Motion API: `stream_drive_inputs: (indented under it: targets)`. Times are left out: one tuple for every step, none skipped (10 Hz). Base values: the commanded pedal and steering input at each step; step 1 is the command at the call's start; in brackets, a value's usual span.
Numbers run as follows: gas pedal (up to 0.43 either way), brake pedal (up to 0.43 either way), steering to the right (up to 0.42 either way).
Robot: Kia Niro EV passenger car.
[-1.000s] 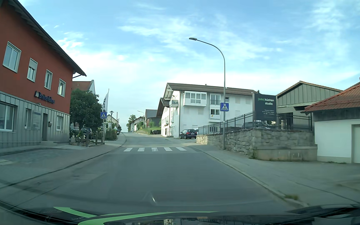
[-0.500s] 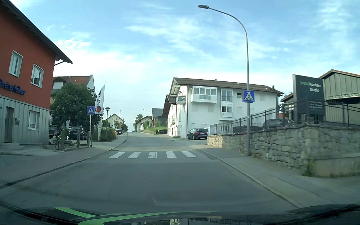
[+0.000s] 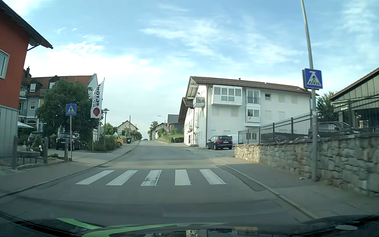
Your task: Follow the waypoints while adhering to traffic rules and regulations
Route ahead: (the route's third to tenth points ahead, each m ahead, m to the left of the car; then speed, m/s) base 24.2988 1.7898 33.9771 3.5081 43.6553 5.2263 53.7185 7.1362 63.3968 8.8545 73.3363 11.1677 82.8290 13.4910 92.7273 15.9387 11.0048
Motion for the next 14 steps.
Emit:
stream_drive_inputs:
  targets:
    - [0.189,0.000,-0.030]
    - [0.189,0.000,-0.031]
    - [0.189,0.000,-0.032]
    - [0.189,0.000,-0.033]
    - [0.189,0.000,-0.034]
    - [0.189,0.000,-0.034]
    - [0.189,0.000,-0.034]
    - [0.189,0.000,-0.034]
    - [0.189,0.000,-0.034]
    - [0.189,0.000,-0.034]
    - [0.189,0.000,-0.033]
    - [0.197,0.000,-0.032]
    - [0.197,0.000,-0.030]
    - [0.197,0.000,-0.029]
